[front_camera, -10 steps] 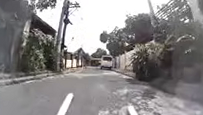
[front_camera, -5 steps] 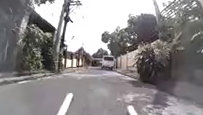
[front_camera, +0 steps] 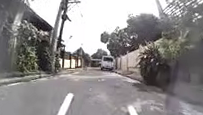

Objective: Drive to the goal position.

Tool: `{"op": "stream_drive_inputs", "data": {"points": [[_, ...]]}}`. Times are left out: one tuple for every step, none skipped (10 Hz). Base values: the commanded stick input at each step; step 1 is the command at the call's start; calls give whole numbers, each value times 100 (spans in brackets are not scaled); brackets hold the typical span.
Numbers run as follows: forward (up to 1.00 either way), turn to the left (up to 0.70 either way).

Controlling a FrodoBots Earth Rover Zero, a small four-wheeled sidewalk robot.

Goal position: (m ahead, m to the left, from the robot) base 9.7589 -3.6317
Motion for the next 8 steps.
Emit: {"op": "stream_drive_inputs", "data": {"points": [[85,0],[85,0],[85,0],[85,0],[85,0],[85,0],[85,0],[85,0]]}}
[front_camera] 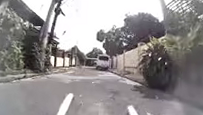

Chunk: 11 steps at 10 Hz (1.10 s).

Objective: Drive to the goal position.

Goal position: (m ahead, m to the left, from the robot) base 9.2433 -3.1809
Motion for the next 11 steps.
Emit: {"op": "stream_drive_inputs", "data": {"points": [[85,0],[85,0],[85,0],[85,0],[85,0],[85,0],[85,0],[85,0],[85,0],[85,0],[85,0]]}}
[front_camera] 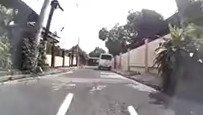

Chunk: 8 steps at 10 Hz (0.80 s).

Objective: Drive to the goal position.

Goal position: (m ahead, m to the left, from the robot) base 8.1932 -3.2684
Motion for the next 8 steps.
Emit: {"op": "stream_drive_inputs", "data": {"points": [[85,0],[85,0],[85,0],[85,0],[85,0],[85,0],[85,0],[85,0]]}}
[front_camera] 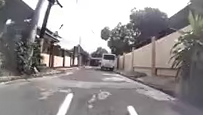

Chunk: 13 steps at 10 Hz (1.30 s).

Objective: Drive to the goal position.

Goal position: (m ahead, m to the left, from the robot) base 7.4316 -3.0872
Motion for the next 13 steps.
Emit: {"op": "stream_drive_inputs", "data": {"points": [[85,0],[85,0],[85,0],[78,0],[70,0],[70,0],[70,0],[70,0],[70,0],[70,0],[70,0],[70,-16],[70,-35]]}}
